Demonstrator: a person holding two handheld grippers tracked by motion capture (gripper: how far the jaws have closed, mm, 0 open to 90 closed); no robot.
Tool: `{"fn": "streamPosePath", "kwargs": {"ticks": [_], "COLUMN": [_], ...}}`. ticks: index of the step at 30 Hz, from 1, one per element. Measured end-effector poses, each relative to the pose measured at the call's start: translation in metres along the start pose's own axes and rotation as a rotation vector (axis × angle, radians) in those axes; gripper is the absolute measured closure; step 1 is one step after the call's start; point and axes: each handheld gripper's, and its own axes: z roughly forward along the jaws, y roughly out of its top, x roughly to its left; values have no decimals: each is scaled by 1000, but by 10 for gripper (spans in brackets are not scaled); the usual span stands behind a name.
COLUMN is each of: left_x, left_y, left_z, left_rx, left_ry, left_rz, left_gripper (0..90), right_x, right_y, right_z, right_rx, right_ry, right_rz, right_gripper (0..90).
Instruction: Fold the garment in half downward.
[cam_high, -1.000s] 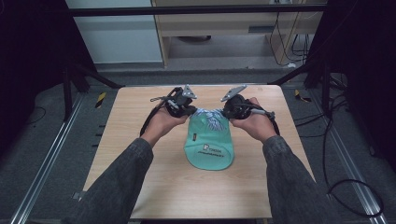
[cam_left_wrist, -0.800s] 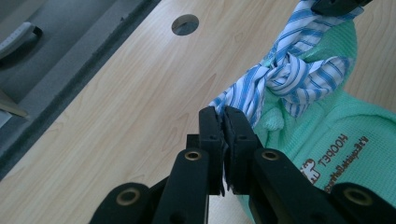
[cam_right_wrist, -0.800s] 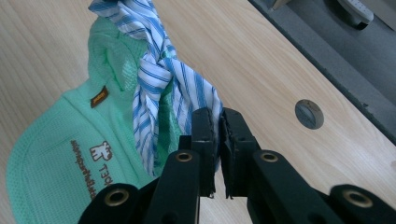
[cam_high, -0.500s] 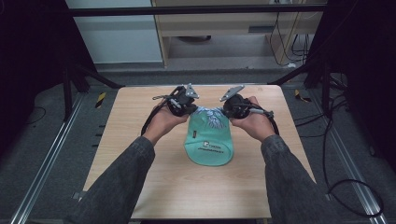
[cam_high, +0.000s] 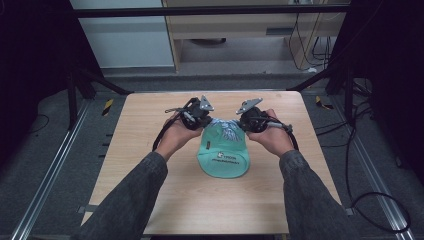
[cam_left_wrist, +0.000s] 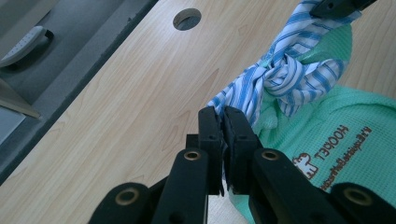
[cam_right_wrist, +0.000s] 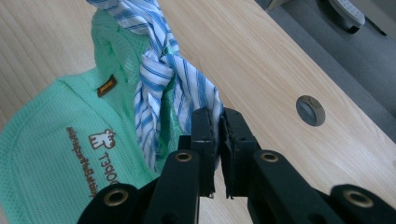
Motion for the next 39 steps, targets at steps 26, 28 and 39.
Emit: {"fn": "streamPosePath", "kwargs": {"ticks": [26, 28, 39], "left_x": [-21, -24, -31], "left_y": [-15, -18, -29], "left_z": [-8, -8, -5], "left_rx": [-6, -3, 2], "left_ry": [-7, -10, -18], "left_rz": [17, 14, 7], "left_gripper": [872, 873, 873], "right_x": [18, 21, 31], "right_y": [-14, -16, -22], "right_z": [-5, -5, -3], "right_rx": [1, 6, 13], "right_ry": [15, 14, 21], "right_rz": [-33, -43, -62], "right_gripper": [846, 845, 844]}}
